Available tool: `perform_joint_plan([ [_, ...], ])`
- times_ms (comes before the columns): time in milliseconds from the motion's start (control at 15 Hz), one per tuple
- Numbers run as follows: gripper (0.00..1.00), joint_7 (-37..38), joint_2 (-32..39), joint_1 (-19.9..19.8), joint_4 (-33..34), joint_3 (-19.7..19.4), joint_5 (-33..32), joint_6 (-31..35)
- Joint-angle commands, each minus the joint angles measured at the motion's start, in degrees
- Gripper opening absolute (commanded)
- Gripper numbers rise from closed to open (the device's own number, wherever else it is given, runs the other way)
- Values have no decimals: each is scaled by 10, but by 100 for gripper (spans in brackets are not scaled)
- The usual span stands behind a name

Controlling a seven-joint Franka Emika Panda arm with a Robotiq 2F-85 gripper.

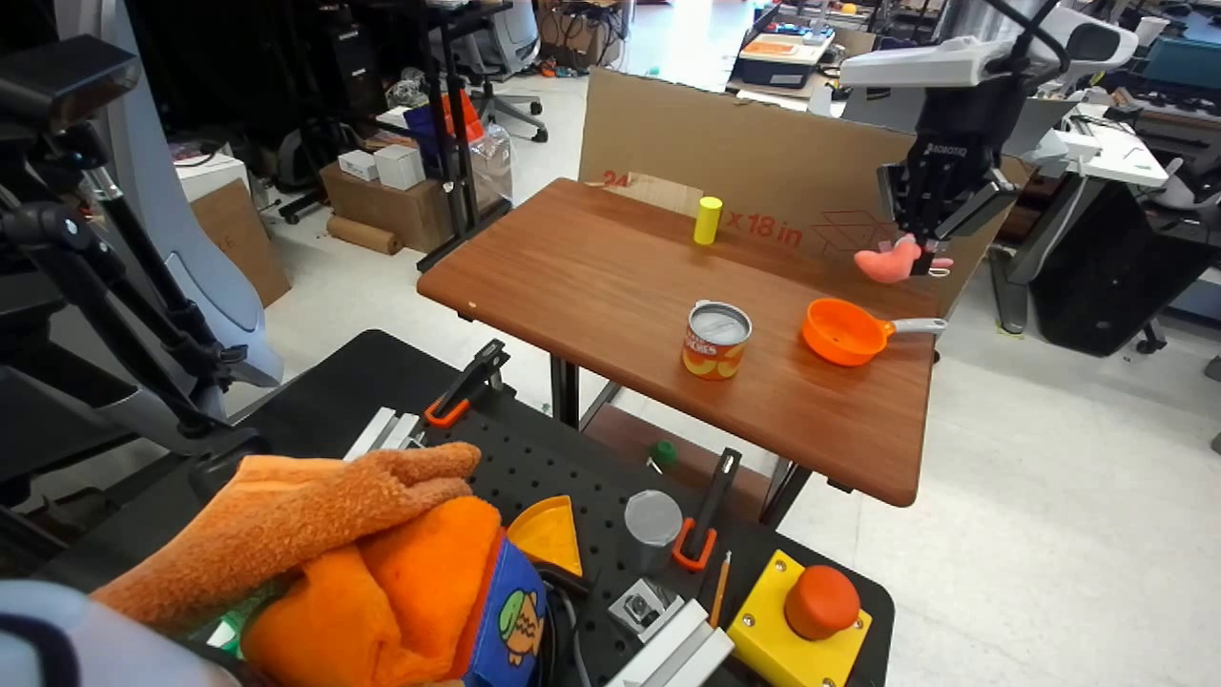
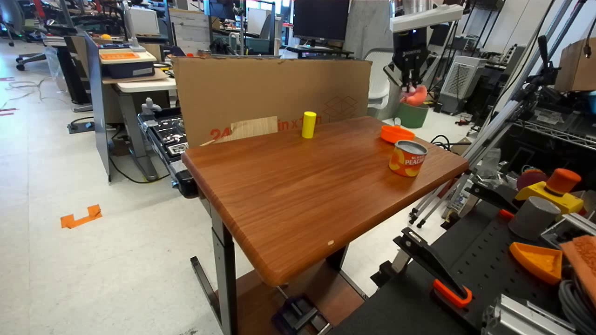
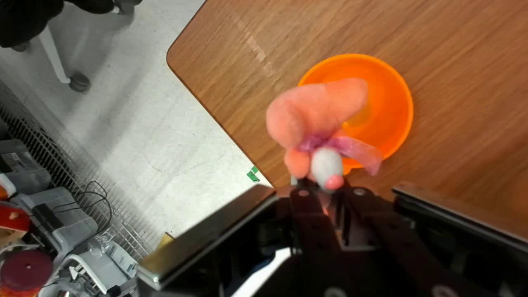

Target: Pick up the plush toy and put it in the pot

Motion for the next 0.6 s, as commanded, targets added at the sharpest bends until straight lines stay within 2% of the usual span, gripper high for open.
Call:
perform_joint_plan([
  [0,6,11,15,20,-5,-14,-38,14],
  [267,6,15,38,30,-5,-15,-62,29],
  [533,6,12,55,40,-13,-16,-78,70],
])
